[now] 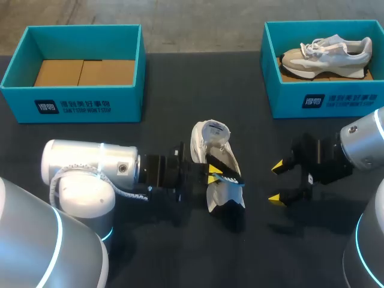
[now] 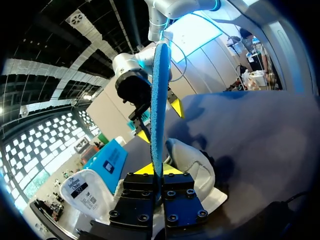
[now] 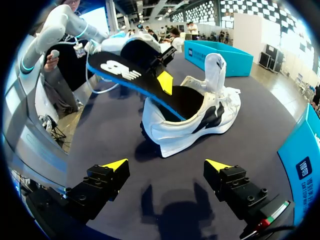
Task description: Take the shoe out of the shoebox, open the shoe tongue, remove and reinsert the insole, then place the shoe into the shoebox
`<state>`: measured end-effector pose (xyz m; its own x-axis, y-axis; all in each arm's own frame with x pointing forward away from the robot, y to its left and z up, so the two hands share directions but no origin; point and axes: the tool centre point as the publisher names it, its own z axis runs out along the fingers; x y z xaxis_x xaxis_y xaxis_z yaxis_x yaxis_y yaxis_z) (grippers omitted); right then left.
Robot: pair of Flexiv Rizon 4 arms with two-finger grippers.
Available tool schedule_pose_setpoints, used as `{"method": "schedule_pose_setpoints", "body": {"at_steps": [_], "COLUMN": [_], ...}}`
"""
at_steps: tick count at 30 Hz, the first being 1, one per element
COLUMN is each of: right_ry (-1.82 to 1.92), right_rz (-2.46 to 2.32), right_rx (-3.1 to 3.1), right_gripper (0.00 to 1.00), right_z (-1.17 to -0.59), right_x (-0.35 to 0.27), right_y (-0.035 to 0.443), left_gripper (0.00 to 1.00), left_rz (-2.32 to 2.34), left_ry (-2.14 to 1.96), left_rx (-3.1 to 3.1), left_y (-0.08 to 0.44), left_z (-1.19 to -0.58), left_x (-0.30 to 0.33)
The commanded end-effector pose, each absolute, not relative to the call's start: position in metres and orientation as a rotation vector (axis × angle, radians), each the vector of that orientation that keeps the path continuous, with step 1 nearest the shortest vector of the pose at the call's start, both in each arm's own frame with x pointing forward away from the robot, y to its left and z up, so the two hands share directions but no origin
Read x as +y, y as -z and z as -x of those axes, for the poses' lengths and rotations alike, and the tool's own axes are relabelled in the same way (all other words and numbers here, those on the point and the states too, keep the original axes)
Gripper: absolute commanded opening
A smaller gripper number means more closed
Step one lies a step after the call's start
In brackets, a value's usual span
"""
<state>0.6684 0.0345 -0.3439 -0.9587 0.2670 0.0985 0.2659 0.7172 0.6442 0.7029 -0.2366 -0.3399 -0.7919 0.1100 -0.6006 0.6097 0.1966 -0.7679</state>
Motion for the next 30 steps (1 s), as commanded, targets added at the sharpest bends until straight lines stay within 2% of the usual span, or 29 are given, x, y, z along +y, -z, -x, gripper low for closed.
{"method": "schedule_pose_setpoints", "body": {"at_steps": [1, 19, 20, 21, 22, 25, 30], "right_ry": [-1.091, -1.091, -1.091, -1.091, -1.091, -1.091, -1.091], "right_rz": [-0.451, -0.451, -0.451, -0.451, -0.451, -0.451, -0.451], "right_rx": [2.908, 2.908, 2.908, 2.908, 2.908, 2.908, 2.908], "right_gripper": [1.0, 1.0, 1.0, 1.0, 1.0, 1.0, 1.0], "right_z": [-0.668, -0.668, -0.668, -0.668, -0.668, -0.668, -0.668], "right_x": [0.035, 0.035, 0.035, 0.035, 0.035, 0.035, 0.035], "right_y": [0.344, 0.344, 0.344, 0.344, 0.344, 0.344, 0.344], "left_gripper": [0.0, 0.0, 0.07, 0.27, 0.31, 0.34, 0.31], "left_rz": [-0.682, -0.642, -0.635, -0.633, -0.632, -0.631, -0.639], "left_ry": [1.605, 1.551, 1.555, 1.556, 1.557, 1.558, 1.572], "left_rx": [2.084, 2.103, 2.098, 2.094, 2.09, 2.083, 2.066], "left_y": [0.347, 0.348, 0.346, 0.344, 0.342, 0.338, 0.331], "left_z": [-0.712, -0.715, -0.714, -0.713, -0.713, -0.711, -0.709], "left_x": [-0.245, -0.246, -0.245, -0.245, -0.244, -0.242, -0.24]}}
